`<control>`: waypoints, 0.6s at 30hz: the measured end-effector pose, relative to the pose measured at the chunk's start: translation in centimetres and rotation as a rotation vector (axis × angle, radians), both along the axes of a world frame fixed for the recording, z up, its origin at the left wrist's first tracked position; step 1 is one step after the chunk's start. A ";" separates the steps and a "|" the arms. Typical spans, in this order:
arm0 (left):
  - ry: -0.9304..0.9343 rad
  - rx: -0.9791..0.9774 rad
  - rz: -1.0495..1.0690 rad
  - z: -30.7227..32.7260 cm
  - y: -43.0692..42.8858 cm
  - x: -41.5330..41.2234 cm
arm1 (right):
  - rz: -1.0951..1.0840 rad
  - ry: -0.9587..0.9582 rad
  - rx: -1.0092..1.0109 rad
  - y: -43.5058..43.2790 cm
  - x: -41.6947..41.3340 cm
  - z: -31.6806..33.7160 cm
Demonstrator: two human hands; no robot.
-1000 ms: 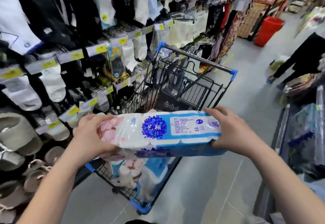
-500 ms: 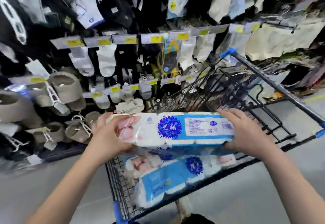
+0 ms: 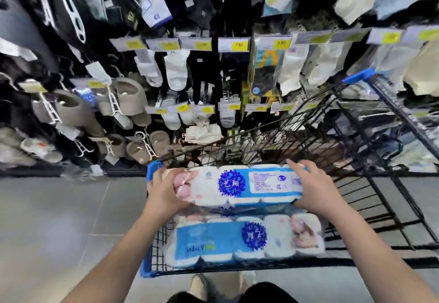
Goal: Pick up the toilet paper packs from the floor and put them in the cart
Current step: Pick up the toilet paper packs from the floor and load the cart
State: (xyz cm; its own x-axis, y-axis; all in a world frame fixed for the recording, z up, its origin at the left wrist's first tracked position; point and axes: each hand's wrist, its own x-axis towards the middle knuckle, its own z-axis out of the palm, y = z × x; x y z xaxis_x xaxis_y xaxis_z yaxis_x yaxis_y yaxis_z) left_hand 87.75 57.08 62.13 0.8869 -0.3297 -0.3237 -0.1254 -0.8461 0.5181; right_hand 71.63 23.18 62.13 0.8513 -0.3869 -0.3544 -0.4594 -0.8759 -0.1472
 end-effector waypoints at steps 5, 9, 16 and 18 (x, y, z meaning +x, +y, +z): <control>0.070 0.060 0.048 -2.6 -1.1 -1.0 | -0.005 0.072 0.011 -0.5 0.5 -2.6; 0.111 0.079 0.087 -4.3 -1.7 -1.7 | 0.001 0.143 0.029 -0.6 1.0 -4.7; 0.133 0.209 0.102 -6.8 -1.7 -2.1 | 0.027 0.218 0.078 -0.6 1.5 -7.7; 0.140 0.252 0.088 -7.4 -1.7 -2.0 | 0.033 0.230 0.090 -0.7 1.6 -8.5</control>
State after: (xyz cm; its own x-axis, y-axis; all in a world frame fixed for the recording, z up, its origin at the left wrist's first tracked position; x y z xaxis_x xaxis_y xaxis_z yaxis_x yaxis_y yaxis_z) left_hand 85.72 55.37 54.75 0.8492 -0.1477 -0.5070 0.0119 -0.9545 0.2979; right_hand 73.19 22.51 53.68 0.7560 -0.3182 -0.5720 -0.4610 -0.8792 -0.1202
